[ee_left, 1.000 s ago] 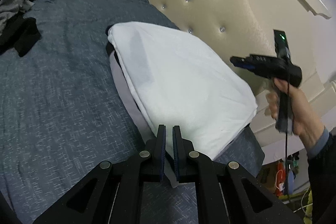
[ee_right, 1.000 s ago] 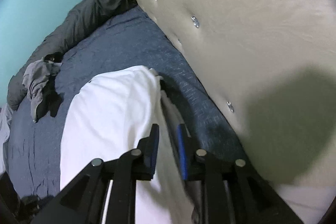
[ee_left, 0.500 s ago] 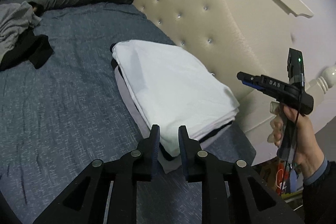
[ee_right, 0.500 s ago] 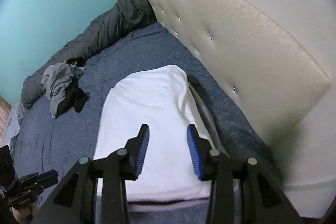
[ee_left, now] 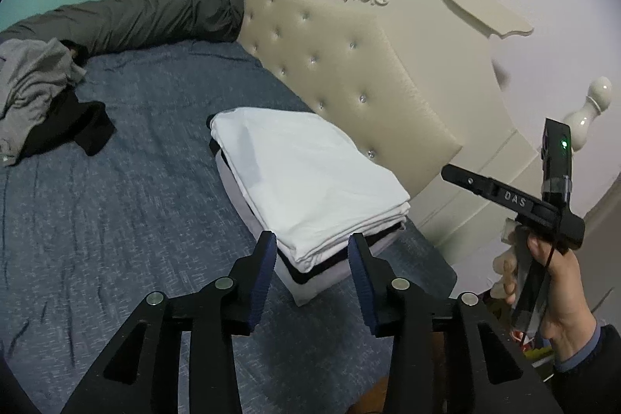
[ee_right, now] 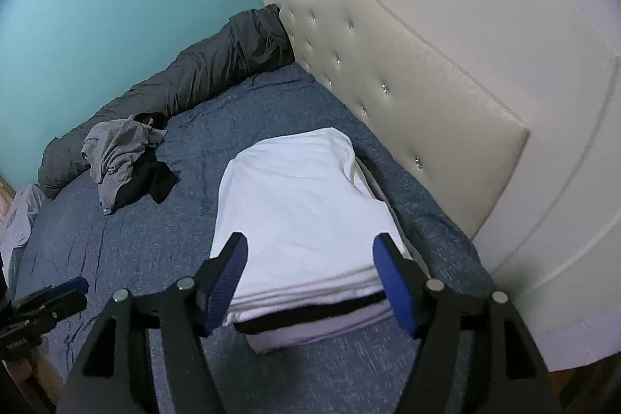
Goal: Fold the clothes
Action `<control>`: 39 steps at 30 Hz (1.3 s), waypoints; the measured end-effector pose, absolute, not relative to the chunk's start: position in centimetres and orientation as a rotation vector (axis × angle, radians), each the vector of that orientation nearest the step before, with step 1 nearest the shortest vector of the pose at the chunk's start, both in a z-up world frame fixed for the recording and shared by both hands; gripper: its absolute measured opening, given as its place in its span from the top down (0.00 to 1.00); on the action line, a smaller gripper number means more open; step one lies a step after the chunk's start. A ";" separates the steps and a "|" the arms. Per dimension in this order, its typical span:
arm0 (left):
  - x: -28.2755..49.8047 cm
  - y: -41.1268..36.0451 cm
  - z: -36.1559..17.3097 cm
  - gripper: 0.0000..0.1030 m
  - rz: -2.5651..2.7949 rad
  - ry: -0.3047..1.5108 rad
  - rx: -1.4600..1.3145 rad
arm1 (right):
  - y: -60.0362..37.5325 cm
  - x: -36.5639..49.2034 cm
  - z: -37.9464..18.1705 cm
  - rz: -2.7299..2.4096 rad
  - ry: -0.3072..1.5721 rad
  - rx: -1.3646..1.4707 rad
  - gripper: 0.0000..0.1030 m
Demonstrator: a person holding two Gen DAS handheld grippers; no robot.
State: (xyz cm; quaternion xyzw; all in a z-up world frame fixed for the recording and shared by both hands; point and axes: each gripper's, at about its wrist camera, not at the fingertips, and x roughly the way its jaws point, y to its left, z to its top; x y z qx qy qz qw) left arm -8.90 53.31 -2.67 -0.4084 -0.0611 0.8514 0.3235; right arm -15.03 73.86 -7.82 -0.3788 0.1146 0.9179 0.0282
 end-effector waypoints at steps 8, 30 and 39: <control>-6.4 51.5 -0.4 0.48 2.260 -0.133 -1.013 | 71.3 -11.3 -5.7 2.831 0.332 -1.101 0.20; 0.6 47.8 3.9 0.19 2.305 -0.057 -0.870 | 64.8 -1.9 -1.7 2.859 0.269 -0.914 0.05; 2.7 46.3 4.2 0.17 2.311 -0.038 -0.843 | 62.7 1.4 -1.0 2.879 0.246 -0.860 0.05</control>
